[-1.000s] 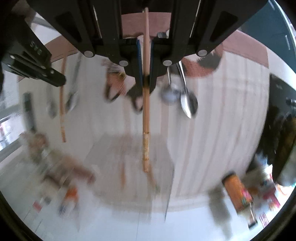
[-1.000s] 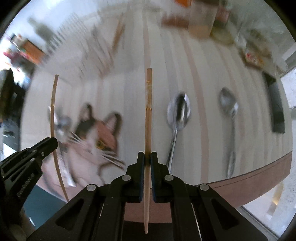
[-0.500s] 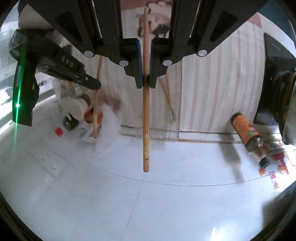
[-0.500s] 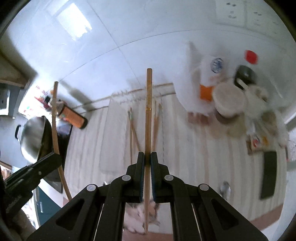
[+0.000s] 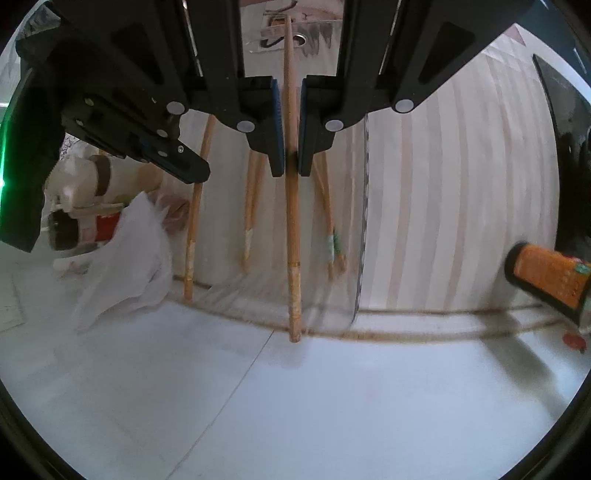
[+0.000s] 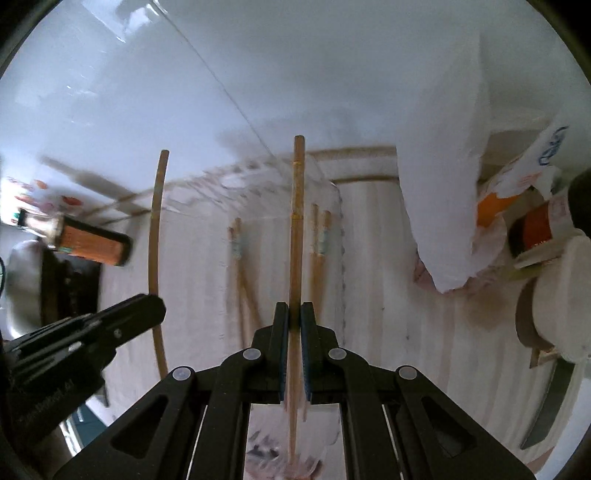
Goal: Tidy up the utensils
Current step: 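Lift both chopsticks and carry them over the clear plastic basket, then open both tools to release the chopsticks into the basket, then grasp a silver spoon by its handle with the right tool while the left tool grasps another spoon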
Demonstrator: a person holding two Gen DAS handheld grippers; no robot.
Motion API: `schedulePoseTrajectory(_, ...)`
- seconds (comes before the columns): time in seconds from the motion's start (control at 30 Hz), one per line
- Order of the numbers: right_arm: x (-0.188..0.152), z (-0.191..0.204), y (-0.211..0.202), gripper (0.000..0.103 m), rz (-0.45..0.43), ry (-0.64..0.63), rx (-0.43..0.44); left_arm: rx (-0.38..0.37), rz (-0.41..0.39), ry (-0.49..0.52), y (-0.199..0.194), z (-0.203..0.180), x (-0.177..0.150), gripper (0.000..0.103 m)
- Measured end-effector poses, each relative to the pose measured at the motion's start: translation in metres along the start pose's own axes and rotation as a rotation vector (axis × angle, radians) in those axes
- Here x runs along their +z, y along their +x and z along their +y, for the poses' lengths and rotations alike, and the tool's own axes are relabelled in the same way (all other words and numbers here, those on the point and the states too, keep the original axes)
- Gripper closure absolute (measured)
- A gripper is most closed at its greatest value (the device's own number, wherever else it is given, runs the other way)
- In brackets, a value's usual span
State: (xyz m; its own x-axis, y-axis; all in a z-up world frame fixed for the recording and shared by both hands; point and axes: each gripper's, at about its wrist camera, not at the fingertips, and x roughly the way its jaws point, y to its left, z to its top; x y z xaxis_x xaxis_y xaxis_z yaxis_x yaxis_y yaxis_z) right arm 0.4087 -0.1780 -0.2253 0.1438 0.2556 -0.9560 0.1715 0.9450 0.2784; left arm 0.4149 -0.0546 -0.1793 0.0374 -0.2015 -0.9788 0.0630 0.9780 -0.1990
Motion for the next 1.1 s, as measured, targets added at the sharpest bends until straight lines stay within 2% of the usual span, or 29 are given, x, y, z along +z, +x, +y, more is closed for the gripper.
schedulePoseTrajectory(0.03,-0.001,0.0,0.004,0.094,0.017,0.002,-0.003,0.003,0.001,0.0,0.0,0.001,-0.002,0.096)
schedulePoseTrajectory(0.1,-0.003,-0.001,0.008,0.081,0.016,0.005,-0.006,0.032,-0.023,-0.001,-0.006,0.003,-0.006,0.095)
schedulePoseTrajectory(0.13,-0.004,-0.004,0.006,0.069,0.008,0.011,-0.007,0.047,-0.044,-0.004,-0.012,0.005,-0.01,0.092)
schedulePoseTrajectory(0.17,-0.006,-0.006,0.002,0.067,-0.003,0.018,-0.008,0.063,-0.066,-0.006,-0.019,0.007,-0.012,0.09)
schedulePoseTrajectory(0.27,-0.016,-0.011,-0.018,0.066,-0.051,0.031,-0.015,0.13,-0.176,-0.023,-0.045,0.017,-0.023,0.073)
schedulePoseTrajectory(0.33,-0.026,-0.016,-0.038,0.064,-0.104,0.045,-0.03,0.183,-0.259,-0.025,-0.064,0.022,-0.037,0.036)
schedulePoseTrajectory(0.4,-0.037,-0.019,-0.058,0.057,-0.155,0.064,-0.047,0.239,-0.347,-0.039,-0.083,0.03,-0.054,0.019)
schedulePoseTrajectory(0.43,-0.044,-0.022,-0.067,0.052,-0.181,0.069,-0.057,0.259,-0.388,-0.052,-0.092,0.035,-0.064,0.014)
schedulePoseTrajectory(0.47,-0.052,-0.025,-0.077,0.049,-0.204,0.077,-0.062,0.271,-0.416,-0.06,-0.098,0.041,-0.073,0.01)
schedulePoseTrajectory(0.5,-0.062,-0.029,-0.085,0.049,-0.23,0.089,-0.069,0.273,-0.426,-0.063,-0.101,0.045,-0.08,0.001)
schedulePoseTrajectory(0.6,-0.102,-0.041,-0.105,0.043,-0.303,0.115,-0.082,0.305,-0.434,-0.074,-0.104,0.06,-0.108,0.0)
schedulePoseTrajectory(0.67,-0.13,-0.048,-0.103,0.043,-0.306,0.129,-0.095,0.332,-0.433,-0.074,-0.1,0.071,-0.13,0.0)
schedulePoseTrajectory(0.77,-0.172,-0.063,-0.086,0.043,-0.244,0.16,-0.09,0.359,-0.397,-0.089,-0.084,0.086,-0.159,0.0)
schedulePoseTrajectory(0.9,-0.228,-0.088,-0.034,0.044,-0.102,0.203,-0.118,0.385,-0.283,-0.124,-0.044,0.107,-0.194,0.0)
schedulePoseTrajectory(1.03,-0.264,-0.106,0.014,0.054,-0.005,0.262,-0.122,0.343,-0.14,-0.142,0.005,0.122,-0.223,0.003)
schedulePoseTrajectory(1.07,-0.269,-0.107,0.021,0.055,0.008,0.266,-0.124,0.321,-0.11,-0.142,0.016,0.123,-0.228,0.005)
schedulePoseTrajectory(1.1,-0.273,-0.108,0.03,0.056,0.021,0.269,-0.138,0.301,-0.08,-0.141,0.029,0.123,-0.232,0.013)
